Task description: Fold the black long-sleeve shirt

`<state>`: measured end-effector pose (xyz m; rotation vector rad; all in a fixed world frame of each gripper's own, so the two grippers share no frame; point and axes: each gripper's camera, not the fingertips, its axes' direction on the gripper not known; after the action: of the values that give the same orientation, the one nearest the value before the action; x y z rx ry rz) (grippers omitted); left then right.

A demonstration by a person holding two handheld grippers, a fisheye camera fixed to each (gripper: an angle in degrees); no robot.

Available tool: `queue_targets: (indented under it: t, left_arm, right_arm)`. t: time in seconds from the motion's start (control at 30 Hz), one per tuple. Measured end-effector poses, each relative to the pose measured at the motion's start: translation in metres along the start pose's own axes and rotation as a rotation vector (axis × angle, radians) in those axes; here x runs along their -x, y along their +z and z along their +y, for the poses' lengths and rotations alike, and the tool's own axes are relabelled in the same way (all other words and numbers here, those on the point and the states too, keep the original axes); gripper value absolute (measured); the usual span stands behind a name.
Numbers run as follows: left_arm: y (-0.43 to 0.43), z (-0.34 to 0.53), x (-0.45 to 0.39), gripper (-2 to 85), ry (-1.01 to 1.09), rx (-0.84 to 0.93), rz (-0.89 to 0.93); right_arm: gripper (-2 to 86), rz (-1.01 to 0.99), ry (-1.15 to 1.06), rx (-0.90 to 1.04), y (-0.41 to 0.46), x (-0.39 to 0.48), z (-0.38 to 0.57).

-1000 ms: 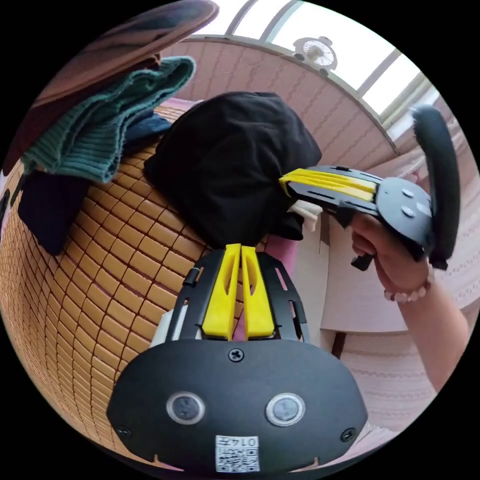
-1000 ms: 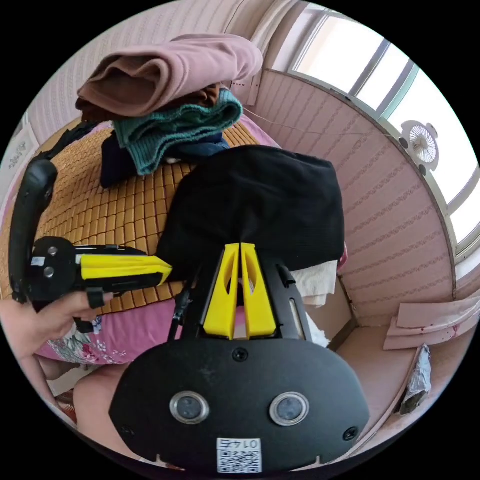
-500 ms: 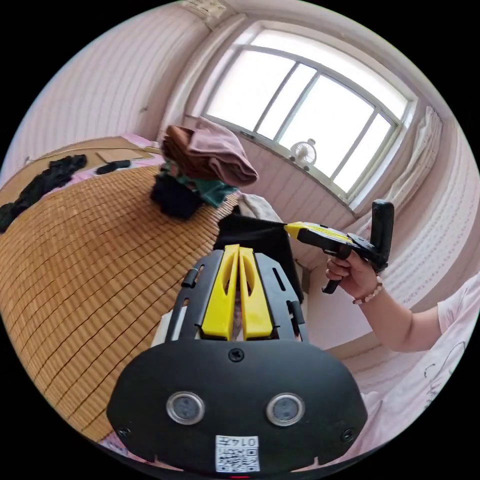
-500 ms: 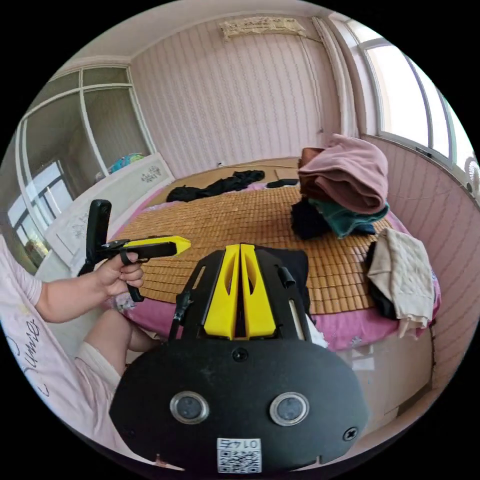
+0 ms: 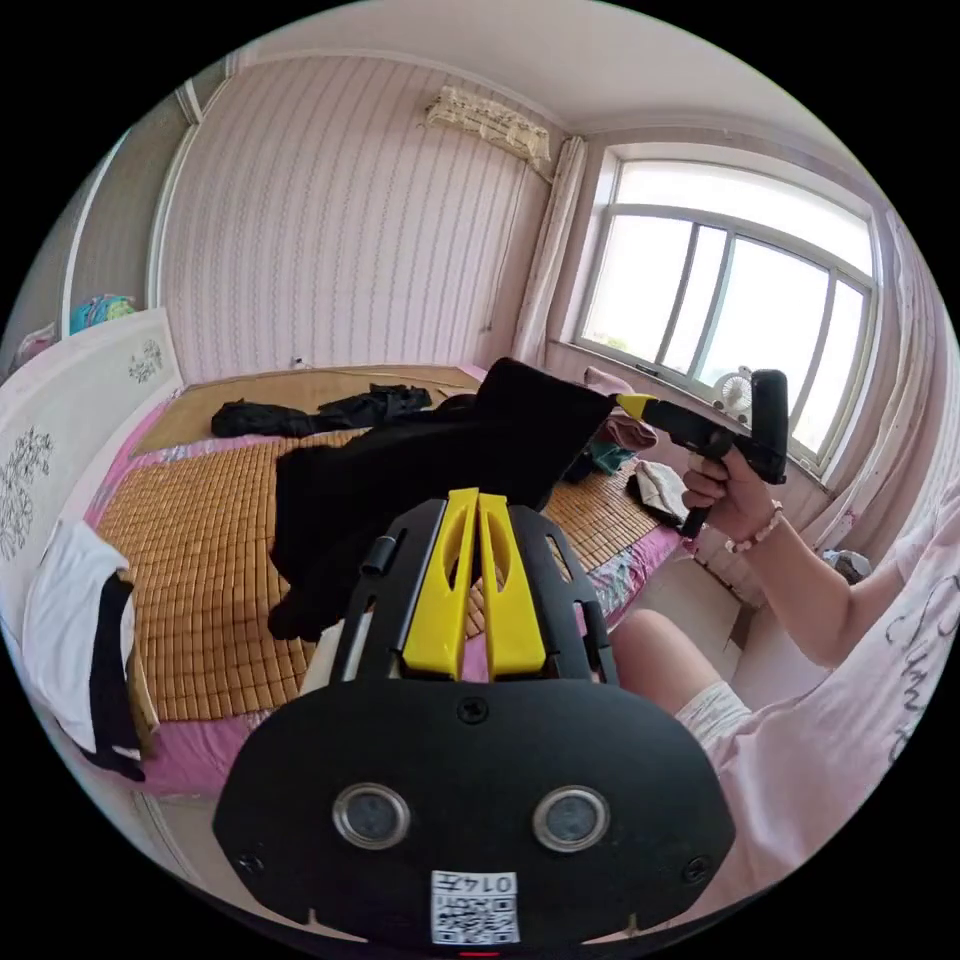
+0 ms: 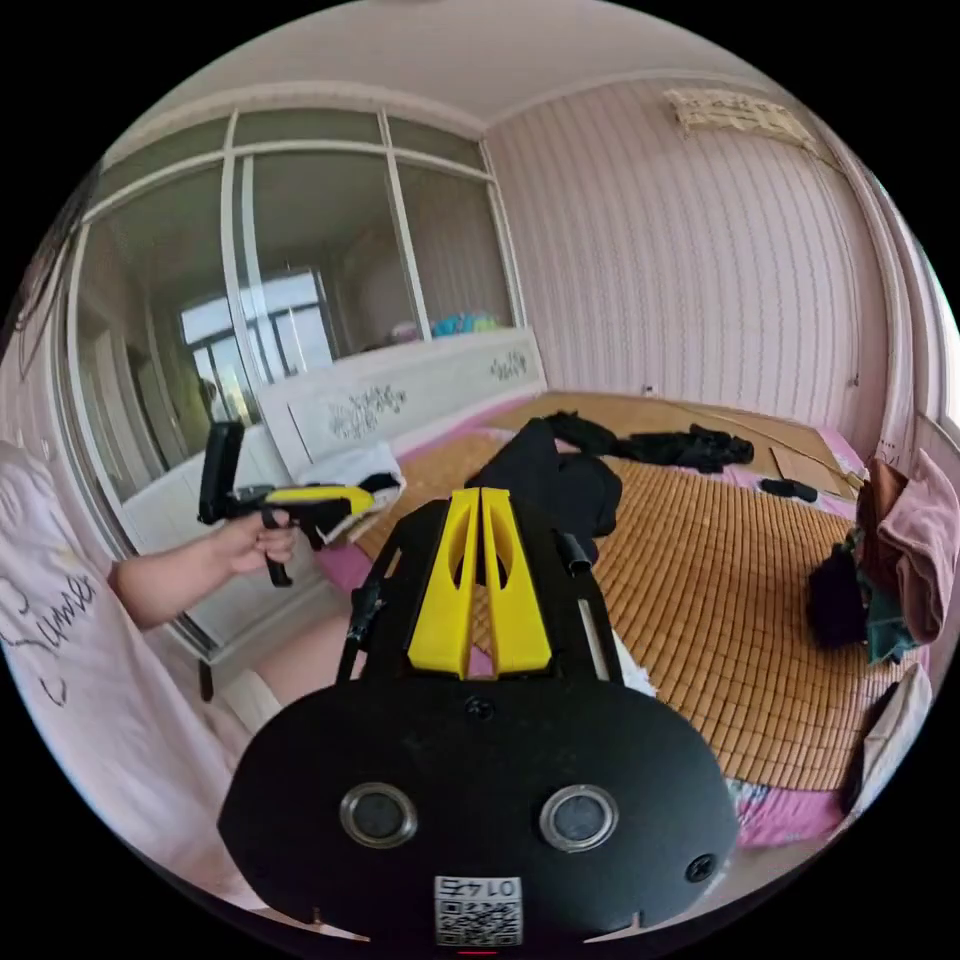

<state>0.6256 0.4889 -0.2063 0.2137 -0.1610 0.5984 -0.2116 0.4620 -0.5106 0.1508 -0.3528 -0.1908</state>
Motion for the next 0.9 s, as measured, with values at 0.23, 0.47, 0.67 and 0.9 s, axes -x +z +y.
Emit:
queue_targets:
  t: [0.23,0.47,0.67,0.9]
  left_arm:
    - [0.027,0.103,0.078,-0.7,-0.285,0.282,0.013]
    - [0.054,0.116,0.116,5.7,-0.315,0.390,0.007]
    - [0.098,0.092,0.119,8.8,-0.248,0.480,0.036]
    - [0.166,0.041,0.072,10.7,-0.082,0.548,0.201]
  right_arm:
    - [0.3,0.073,0.184,0.566,0.101,0.002,0.125]
    - [13.0,0.200,0.327,0.567,0.148,-0.056,0.101]
    - [11.9,0.282,0.451,0.554,0.209,-0.119,0.095]
    - [-0.4,0.043,0.526,0.657,0.229,-0.151,0.104]
